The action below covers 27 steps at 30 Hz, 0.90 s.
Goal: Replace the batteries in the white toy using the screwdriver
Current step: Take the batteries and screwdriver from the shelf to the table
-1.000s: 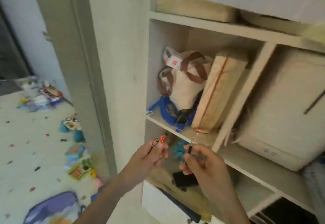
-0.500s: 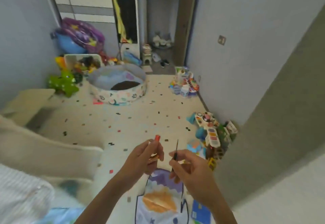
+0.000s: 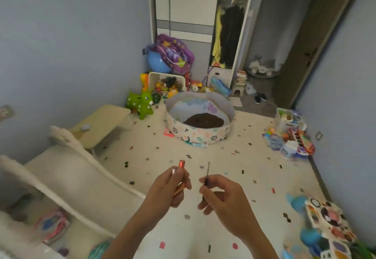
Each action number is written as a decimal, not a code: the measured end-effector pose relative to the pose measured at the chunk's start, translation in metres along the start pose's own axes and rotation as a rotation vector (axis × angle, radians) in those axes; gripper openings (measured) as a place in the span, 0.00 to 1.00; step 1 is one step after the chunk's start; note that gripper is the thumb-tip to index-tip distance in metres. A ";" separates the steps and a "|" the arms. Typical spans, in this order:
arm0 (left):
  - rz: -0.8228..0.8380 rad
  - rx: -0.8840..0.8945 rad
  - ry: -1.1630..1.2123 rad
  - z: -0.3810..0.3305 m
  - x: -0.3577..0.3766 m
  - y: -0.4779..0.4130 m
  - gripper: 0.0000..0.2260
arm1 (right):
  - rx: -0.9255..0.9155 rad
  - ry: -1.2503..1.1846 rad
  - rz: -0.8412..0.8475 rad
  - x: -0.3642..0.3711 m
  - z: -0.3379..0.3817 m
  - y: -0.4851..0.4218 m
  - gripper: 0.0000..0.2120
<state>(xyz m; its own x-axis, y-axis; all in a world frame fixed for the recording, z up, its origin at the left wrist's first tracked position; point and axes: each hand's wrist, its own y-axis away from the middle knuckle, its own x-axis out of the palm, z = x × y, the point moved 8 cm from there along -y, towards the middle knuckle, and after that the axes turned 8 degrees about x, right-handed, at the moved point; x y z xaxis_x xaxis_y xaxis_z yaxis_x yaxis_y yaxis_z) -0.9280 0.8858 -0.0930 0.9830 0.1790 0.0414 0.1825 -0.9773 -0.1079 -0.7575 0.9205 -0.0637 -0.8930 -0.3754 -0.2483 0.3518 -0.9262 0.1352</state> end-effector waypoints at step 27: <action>-0.681 0.102 -0.089 0.020 -0.472 -0.631 0.20 | -0.182 0.232 0.598 0.310 0.226 -0.825 0.04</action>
<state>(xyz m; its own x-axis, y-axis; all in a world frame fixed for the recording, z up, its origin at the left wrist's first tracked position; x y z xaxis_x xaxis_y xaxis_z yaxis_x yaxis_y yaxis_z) -1.5069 1.4201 -0.0639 0.6460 0.7616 0.0523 0.7562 -0.6291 -0.1801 -1.3881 1.5762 -0.0356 -0.4532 -0.8049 -0.3832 0.8276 -0.5396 0.1547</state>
